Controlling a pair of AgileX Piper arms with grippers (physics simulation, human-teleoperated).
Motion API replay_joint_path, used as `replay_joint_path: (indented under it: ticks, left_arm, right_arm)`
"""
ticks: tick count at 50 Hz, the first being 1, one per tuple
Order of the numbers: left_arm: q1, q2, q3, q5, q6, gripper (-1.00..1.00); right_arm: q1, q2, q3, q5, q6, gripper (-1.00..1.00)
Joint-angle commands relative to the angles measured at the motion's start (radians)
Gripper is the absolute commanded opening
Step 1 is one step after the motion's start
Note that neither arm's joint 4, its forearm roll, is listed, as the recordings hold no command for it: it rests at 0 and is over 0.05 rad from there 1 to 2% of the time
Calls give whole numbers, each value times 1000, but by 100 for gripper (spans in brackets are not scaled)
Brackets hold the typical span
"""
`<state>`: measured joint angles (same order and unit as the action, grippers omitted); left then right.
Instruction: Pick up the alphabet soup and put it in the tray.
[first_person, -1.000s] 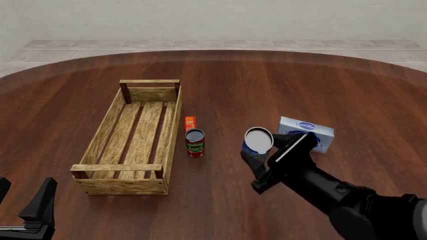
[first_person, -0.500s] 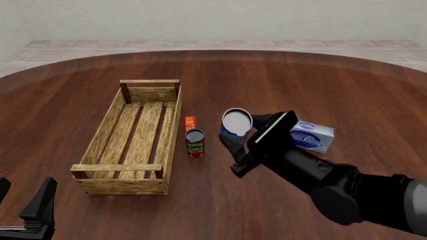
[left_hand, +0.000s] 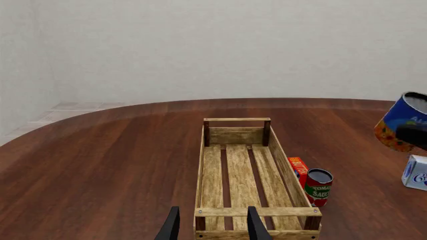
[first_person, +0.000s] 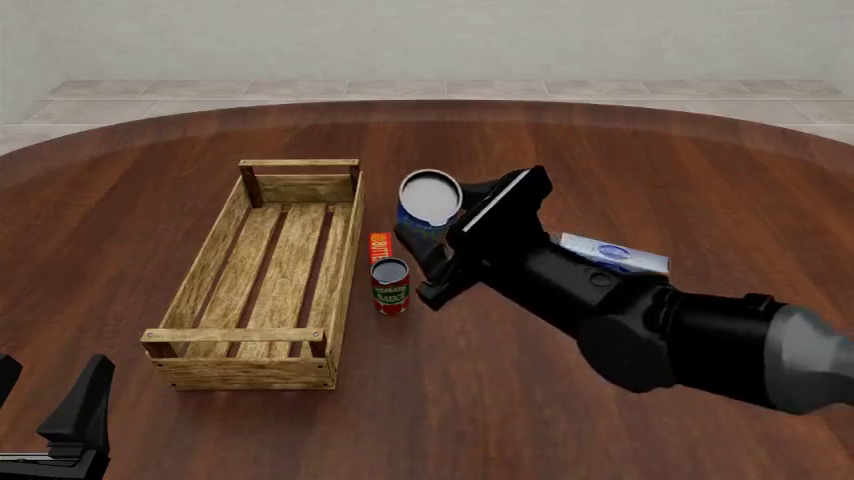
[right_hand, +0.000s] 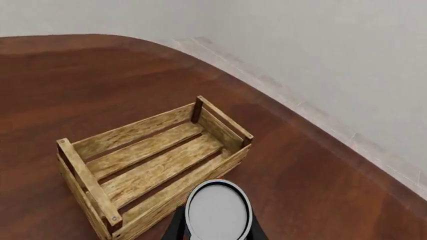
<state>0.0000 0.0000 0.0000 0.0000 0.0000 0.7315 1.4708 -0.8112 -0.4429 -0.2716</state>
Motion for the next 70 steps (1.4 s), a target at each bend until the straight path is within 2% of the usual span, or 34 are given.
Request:
replay_joint_path:
  ticks: [1,29,43,61,70]
  left_arm:
    - [0,0,0,0,0,100]
    - [0,0,0,0,0,100]
    - [0,0,0,0,0,100]
    - [0,0,0,0,0,100]
    - [0,0,0,0,0,100]
  right_arm:
    - [22,61,-143,60,24,-100]
    - [67,221,-392,122,6,-100]
    - [113,265,-433,128,1,-100]
    - [131,341,-516,140,0,-100]
    - [128,395,-600,165,5,-100]
